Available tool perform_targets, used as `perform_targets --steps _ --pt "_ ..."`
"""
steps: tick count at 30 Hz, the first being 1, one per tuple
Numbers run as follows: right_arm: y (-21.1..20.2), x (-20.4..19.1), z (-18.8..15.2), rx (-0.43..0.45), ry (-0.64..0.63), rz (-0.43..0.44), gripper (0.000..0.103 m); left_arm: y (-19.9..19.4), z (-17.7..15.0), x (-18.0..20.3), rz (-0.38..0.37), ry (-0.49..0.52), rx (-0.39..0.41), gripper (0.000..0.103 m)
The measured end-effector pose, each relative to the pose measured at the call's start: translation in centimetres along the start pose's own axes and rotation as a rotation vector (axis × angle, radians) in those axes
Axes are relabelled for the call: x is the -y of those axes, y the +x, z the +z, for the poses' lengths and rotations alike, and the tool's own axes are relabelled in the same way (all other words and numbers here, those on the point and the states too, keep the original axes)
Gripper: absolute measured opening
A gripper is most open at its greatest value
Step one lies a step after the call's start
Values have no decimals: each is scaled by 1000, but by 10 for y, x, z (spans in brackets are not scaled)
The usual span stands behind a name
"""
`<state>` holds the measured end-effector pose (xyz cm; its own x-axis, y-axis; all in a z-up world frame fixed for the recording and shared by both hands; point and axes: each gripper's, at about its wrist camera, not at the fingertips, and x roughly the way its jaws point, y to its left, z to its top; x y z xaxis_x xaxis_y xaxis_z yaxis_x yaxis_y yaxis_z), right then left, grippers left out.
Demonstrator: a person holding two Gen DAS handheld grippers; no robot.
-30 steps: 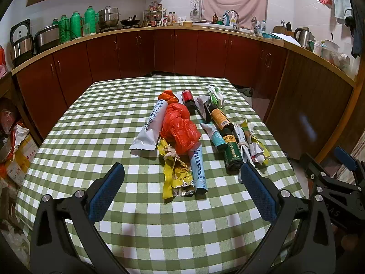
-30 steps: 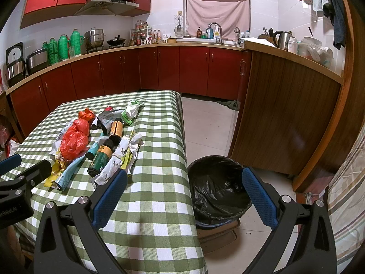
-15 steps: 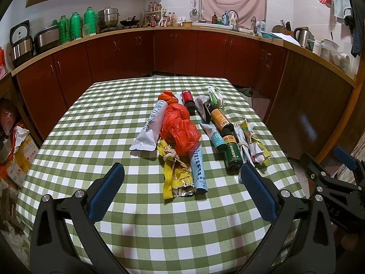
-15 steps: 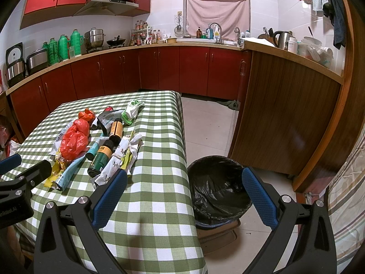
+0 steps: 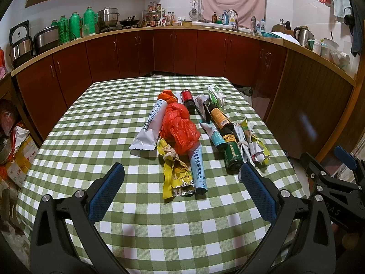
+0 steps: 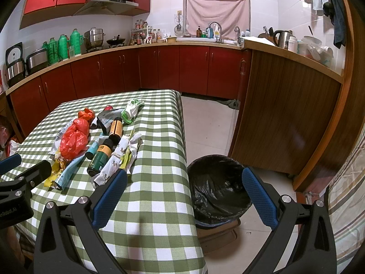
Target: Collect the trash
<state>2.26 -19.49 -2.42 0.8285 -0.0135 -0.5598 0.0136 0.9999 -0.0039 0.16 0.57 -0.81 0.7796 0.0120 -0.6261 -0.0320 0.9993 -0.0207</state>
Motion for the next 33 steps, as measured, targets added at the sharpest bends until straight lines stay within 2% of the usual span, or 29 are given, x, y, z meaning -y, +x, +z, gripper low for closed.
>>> perform_targets --steps 25,28,30,33 --pt "4 0 -3 -10 -4 12 98 4 -5 -5 -6 -1 -20 98" --pt "7 -3 -5 -16 6 26 98 7 -6 -7 -4 4 -31 89" --pt "5 -3 -5 -14 11 31 98 10 -7 -9 -3 8 -46 80" --pt "4 -2 -5 -12 15 41 97 13 -9 -12 -15 4 -63 77"
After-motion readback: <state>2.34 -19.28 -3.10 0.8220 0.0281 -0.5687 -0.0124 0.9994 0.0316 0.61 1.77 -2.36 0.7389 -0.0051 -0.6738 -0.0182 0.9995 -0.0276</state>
